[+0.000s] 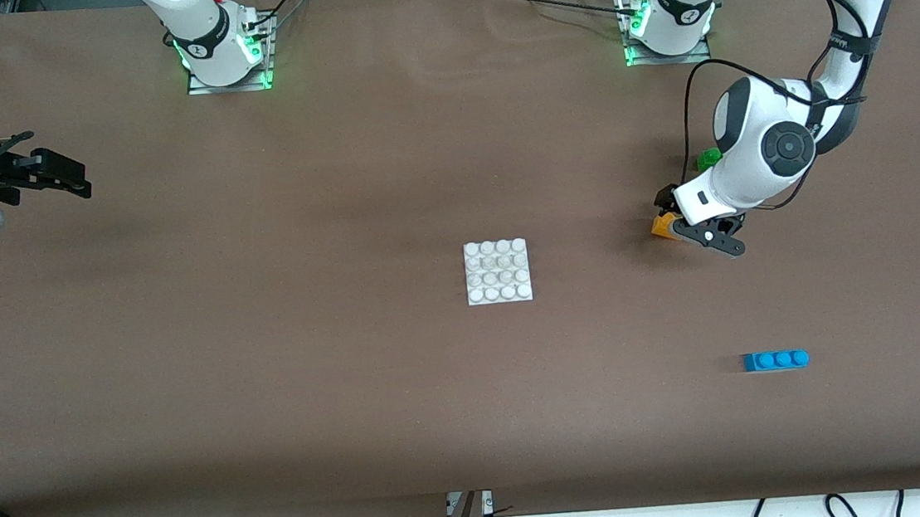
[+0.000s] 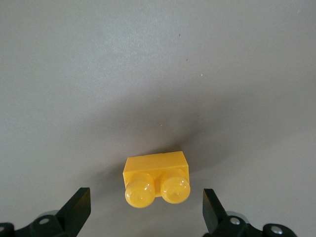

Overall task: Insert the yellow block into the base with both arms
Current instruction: 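Lower the left gripper and grasp the yellow block, then carry the yellow block with the left gripper over the base plate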

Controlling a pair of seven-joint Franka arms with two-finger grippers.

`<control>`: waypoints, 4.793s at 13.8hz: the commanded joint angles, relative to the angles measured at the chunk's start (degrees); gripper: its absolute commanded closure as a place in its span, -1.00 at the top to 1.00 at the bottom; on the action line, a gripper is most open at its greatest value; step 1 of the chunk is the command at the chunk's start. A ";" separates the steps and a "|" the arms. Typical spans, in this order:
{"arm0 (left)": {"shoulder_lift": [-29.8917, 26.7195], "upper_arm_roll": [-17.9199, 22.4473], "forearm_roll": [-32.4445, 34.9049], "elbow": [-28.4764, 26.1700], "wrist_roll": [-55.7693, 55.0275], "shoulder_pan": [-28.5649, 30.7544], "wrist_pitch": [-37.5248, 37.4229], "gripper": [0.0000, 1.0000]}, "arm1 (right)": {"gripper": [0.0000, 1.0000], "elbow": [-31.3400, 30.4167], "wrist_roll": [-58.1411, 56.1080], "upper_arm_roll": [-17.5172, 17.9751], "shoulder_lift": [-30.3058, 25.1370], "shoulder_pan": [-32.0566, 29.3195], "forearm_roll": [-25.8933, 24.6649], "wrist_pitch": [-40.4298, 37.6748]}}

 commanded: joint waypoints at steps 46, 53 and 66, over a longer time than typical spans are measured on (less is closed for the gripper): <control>16.73 -9.61 2.11 37.98 -44.24 -18.24 -18.14 -0.29 | 0.98 1.25 -0.43 -2.91 0.40 0.41 0.12 0.62; 25.98 -8.64 2.38 44.33 -50.33 -23.98 -17.52 -0.28 | 0.98 1.25 -0.34 -2.91 0.40 0.41 0.12 0.62; 28.44 -6.09 2.47 45.91 -51.12 -26.09 -15.50 -0.28 | 0.98 1.25 -0.43 -2.91 0.40 0.41 0.12 0.45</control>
